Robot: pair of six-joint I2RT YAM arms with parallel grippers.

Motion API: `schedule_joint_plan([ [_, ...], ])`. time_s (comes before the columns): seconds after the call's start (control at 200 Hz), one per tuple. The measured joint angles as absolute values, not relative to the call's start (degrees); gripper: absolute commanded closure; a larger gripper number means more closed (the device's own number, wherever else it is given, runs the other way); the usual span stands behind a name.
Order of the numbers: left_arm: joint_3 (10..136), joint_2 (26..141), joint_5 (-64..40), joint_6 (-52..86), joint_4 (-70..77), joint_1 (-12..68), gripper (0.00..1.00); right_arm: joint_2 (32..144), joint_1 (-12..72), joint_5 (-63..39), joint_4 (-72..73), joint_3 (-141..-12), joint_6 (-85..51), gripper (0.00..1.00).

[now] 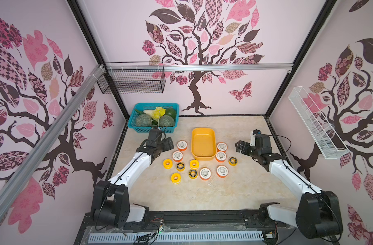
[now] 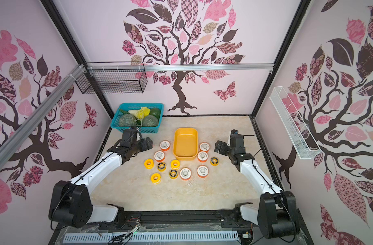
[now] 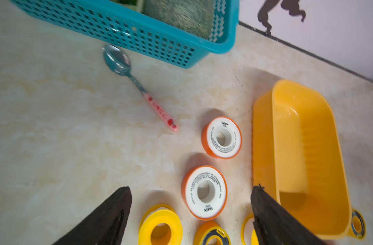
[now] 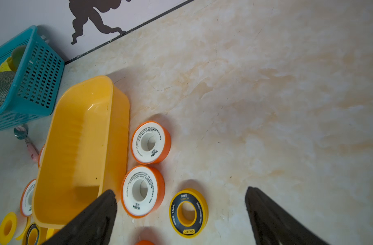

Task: Put the sealing tape into the storage box
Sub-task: Pick up the sealing tape at the center of the board.

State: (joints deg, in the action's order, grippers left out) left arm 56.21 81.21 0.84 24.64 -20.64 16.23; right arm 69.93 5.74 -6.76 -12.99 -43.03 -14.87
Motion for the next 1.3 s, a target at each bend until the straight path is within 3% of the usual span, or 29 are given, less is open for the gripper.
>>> schedule_joint_plan([
  [0.2,66.0,92.3,0.6,19.9,-25.3,23.3,0.11,69.6,5.7,-9.7,-14.8,-42.9,-15.5,0.01],
  [0.61,83.2,110.4,1.1,13.0,-33.5,23.5,0.06,67.7,5.7,-11.6,-15.1,-41.7,-16.3,0.01],
  [1.3,90.5,119.8,3.0,10.9,-38.2,23.2,0.08,67.7,5.7,-11.5,-15.1,-41.7,-16.8,0.01],
])
